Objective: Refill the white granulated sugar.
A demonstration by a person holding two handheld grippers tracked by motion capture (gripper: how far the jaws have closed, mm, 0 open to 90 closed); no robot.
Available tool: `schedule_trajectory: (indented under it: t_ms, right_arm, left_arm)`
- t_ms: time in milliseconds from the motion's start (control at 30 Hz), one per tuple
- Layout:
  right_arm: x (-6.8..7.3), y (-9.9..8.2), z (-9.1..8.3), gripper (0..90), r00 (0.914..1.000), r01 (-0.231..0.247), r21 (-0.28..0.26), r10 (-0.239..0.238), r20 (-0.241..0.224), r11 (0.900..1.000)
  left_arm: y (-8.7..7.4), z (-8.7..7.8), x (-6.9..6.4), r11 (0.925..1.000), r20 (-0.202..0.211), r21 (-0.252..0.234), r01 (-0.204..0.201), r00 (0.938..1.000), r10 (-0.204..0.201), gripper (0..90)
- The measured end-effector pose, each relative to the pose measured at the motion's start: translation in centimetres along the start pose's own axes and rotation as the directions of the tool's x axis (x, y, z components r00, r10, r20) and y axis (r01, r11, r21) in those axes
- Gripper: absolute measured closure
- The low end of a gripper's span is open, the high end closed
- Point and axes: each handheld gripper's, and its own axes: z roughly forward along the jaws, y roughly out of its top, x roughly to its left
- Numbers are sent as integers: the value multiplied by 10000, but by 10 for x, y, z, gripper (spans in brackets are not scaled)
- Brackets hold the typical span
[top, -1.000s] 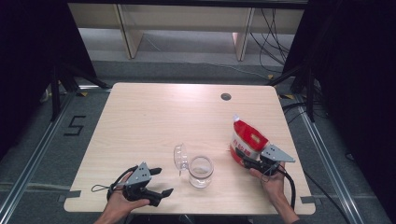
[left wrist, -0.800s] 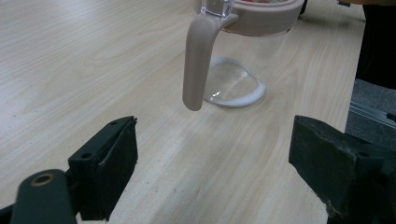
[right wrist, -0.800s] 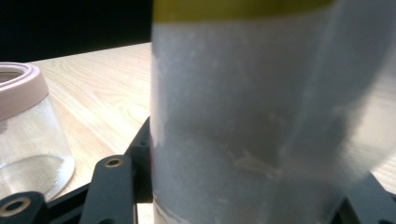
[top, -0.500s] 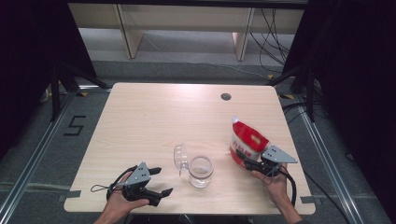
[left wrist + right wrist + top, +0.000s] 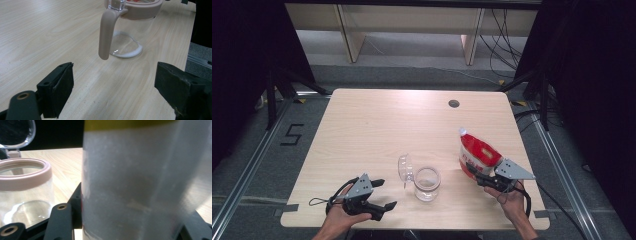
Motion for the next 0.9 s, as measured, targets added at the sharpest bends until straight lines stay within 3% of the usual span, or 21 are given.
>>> schedule_trajectory:
  t_ms: [33,100,133,200,233,300,467,533,600,667,700,733,767,900]
  right_arm:
    - [3,1,-1,446,9999,-130,78,130,-25,9999]
    - [1,4,-2,447,9988,484,9,-484,-55,9988]
    - [3,6,-1,447,9980,632,-291,-632,-2,9976]
    - [5,9,-5,447,9952,982,202,-982,-19,9950]
    - [9,11,-5,447,9920,1260,155,-1261,13,9919]
    - [11,12,-5,447,9918,1274,331,-1270,-123,9913]
    - [19,17,-5,448,9753,2210,436,-2205,-158,9743]
    - [22,19,-6,448,9700,2423,607,-2405,-353,9683]
    - [24,19,-7,449,9684,2495,581,-2488,-187,9666]
    - [27,20,-8,449,9556,2944,809,-2919,-416,9523]
    - [27,20,-8,449,9556,2944,809,-2919,-416,9523]
    - [28,21,-9,449,9514,3076,798,-3053,-399,9482]
    - [30,22,-9,449,9441,3295,918,-3268,-431,9397]
    - [36,23,-12,449,9344,3562,923,-3536,-437,9298]
  left_arm:
    - [0,0,0,10000,6,3,-16,10000,16,154]
    - [0,0,1,10000,-12,-12,55,10000,-55,154]
    - [-1,0,1,10000,-20,9,61,10000,-61,154]
    - [-1,-1,1,10000,-86,33,60,9999,-60,154]
    - [0,-1,2,10000,-71,34,-88,9999,88,154]
    - [0,-1,3,9997,-53,39,-245,9997,245,154]
    - [-1,0,4,9996,-53,90,-262,9996,262,154]
    - [-2,-1,2,9999,-196,33,95,9998,-94,154]
    - [-2,0,2,10000,-160,13,95,9998,-95,154]
    - [-2,0,3,10000,-118,74,54,9999,-53,154]
    - [-2,0,3,10000,-118,74,54,9999,-53,154]
    - [-2,0,4,9997,-214,223,-82,9997,87,154]
    - [-2,0,3,9999,-155,105,27,9999,-26,154]
    - [-2,0,3,10000,-168,38,24,9999,-23,154]
